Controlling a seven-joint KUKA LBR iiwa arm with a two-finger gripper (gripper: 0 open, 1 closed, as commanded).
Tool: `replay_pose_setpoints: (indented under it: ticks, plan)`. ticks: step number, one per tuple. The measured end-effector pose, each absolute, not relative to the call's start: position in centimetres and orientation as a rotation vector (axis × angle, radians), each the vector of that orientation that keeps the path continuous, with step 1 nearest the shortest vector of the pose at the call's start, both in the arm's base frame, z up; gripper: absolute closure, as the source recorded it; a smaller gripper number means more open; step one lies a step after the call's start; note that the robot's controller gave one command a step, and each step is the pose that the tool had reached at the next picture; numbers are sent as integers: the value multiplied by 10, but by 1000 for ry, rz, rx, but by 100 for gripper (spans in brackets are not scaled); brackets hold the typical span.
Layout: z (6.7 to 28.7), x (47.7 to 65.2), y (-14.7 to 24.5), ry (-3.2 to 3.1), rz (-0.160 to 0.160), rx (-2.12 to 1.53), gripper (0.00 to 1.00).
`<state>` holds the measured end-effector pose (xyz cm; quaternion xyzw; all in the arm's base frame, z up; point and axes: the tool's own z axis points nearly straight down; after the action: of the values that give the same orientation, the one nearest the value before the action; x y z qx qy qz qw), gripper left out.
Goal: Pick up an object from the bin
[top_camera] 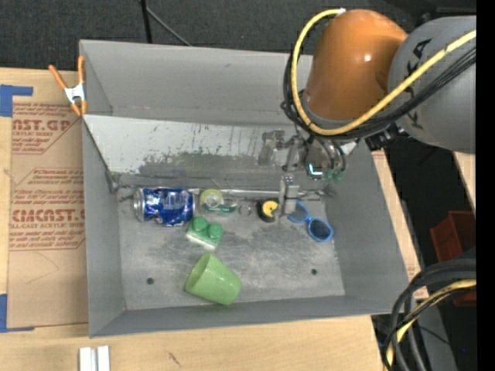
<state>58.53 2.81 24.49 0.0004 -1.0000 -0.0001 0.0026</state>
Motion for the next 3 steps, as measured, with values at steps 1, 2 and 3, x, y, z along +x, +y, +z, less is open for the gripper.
replay_pose_setpoints:
  ticks: [1, 2, 3]
  plan:
    - [65, 587, -1, -3137, -1, -33, 0]
    - [70, 595, -28, -3142, 0, -143, 0]
    - [70, 595, -27, -3143, -2, -142, 0]
